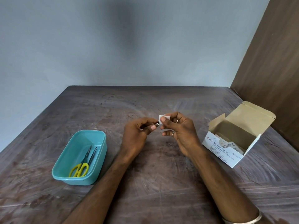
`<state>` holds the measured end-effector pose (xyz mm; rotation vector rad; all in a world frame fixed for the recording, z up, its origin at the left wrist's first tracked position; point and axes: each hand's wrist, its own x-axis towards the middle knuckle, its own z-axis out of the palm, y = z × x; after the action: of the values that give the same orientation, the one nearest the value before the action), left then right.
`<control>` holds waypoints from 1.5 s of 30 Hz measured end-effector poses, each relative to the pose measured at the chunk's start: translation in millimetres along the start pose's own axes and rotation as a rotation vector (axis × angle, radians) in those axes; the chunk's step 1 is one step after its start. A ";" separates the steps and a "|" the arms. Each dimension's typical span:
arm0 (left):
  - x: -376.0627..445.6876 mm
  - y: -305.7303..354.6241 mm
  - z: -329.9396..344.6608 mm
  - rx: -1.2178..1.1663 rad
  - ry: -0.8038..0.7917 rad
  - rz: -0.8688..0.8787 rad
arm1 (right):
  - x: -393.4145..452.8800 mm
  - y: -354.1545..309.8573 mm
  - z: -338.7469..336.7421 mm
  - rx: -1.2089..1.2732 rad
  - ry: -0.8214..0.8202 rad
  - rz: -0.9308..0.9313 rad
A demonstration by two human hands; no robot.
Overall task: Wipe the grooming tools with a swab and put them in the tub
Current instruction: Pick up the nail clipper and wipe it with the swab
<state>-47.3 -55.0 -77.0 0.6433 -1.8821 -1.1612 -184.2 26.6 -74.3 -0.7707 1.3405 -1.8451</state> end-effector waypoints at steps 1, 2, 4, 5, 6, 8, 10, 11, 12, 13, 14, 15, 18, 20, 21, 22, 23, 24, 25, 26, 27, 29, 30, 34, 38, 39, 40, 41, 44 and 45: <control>-0.2 -0.6 0.3 -0.001 -0.009 0.004 | -0.1 -0.2 0.2 0.004 0.004 -0.003; -0.2 -1.3 0.3 0.000 -0.014 0.008 | -0.2 -0.7 0.2 0.005 0.008 -0.006; 0.1 -2.8 -0.2 0.018 -0.010 0.022 | -0.8 -1.4 0.1 -0.021 0.015 -0.007; 0.3 -3.4 -0.5 0.026 -0.006 0.025 | -0.8 -1.4 -0.3 -0.045 0.013 -0.005; 0.5 -3.9 -0.9 0.029 -0.002 0.025 | -1.0 -1.2 -0.2 -0.066 0.005 -0.003; 1.0 -4.4 -2.1 0.040 -0.002 0.027 | -1.6 -0.2 0.1 -0.089 -0.013 0.000; 1.5 -5.0 -2.8 0.053 -0.008 0.030 | -2.0 0.3 0.4 -0.097 -0.018 -0.007; 1.6 -4.8 -3.0 0.056 -0.010 0.029 | -2.0 -0.1 0.8 -0.105 -0.017 -0.015; 1.9 -4.7 -3.2 0.058 -0.009 0.025 | -2.0 -0.4 1.2 -0.111 -0.016 -0.022; 2.1 -4.4 -3.2 0.057 -0.008 0.023 | -1.8 -0.6 1.5 -0.114 -0.012 -0.027; 2.3 -4.2 -3.1 0.055 -0.008 0.022 | -1.6 -0.9 1.9 -0.116 -0.007 -0.026; 2.2 -3.8 -3.2 0.051 -0.011 0.020 | -1.5 -0.8 1.9 -0.120 -0.003 -0.022; 1.6 -2.6 -4.1 0.039 -0.015 0.011 | -1.6 -0.9 1.6 -0.135 -0.013 -0.015; 1.1 -1.8 -5.0 0.030 -0.016 0.009 | -1.9 -1.3 1.0 -0.127 -0.024 -0.016; 1.0 -1.6 -5.3 0.028 -0.014 0.010 | -1.9 -1.5 0.6 -0.125 -0.025 -0.015; 1.0 -1.8 -5.3 0.031 -0.011 0.013 | -1.9 -1.7 0.4 -0.126 -0.023 -0.014; 0.9 -1.6 -5.2 0.036 -0.009 0.014 | -2.0 -1.9 0.4 -0.129 -0.020 -0.013; 0.9 -1.5 -5.1 0.036 -0.007 0.013 | -2.2 -1.9 0.5 -0.131 -0.017 -0.012; 0.7 -1.2 -5.0 0.031 -0.007 0.009 | -2.5 -1.9 0.6 -0.130 -0.013 -0.013; 0.8 -1.1 -4.8 0.027 -0.009 0.005 | -2.6 -1.7 0.8 -0.127 -0.007 -0.015; 0.9 -0.9 -4.9 0.026 -0.012 0.003 | -3.0 -2.0 1.3 -0.125 0.000 -0.016; 1.0 -0.4 -5.2 0.023 -0.015 0.005 | -3.3 -2.4 2.2 -0.125 0.011 -0.012; 1.3 -0.4 -5.3 0.018 -0.015 0.008 | -3.1 -2.5 2.5 -0.123 0.013 -0.006; 2.5 -1.4 -5.9 -0.006 0.000 0.000 | -3.2 -4.3 2.2 -0.124 -0.002 0.005; 2.9 -2.9 -6.8 -0.011 0.020 -0.012 | -3.5 -4.9 1.4 -0.122 -0.021 -0.012; 2.7 -2.7 -7.0 -0.010 0.020 -0.012 | -3.8 -4.9 1.5 -0.126 -0.020 -0.012; 2.5 -2.7 -7.0 -0.009 0.018 -0.008 | -3.9 -4.6 1.6 -0.132 -0.018 -0.012; 2.4 -2.4 -6.9 -0.006 0.013 0.000 | -4.3 -4.7 1.7 -0.138 -0.015 -0.010; 1.9 -1.4 -6.5 0.009 0.007 0.016 | -5.3 -5.1 2.2 -0.151 -0.001 -0.011; 1.7 -0.9 -6.5 0.013 0.005 0.018 | -5.6 -5.5 2.4 -0.152 -0.001 -0.011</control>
<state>-42.7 -59.8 -75.6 0.6346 -1.8891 -1.1350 -180.3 31.1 -68.7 -0.8586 1.4917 -1.7651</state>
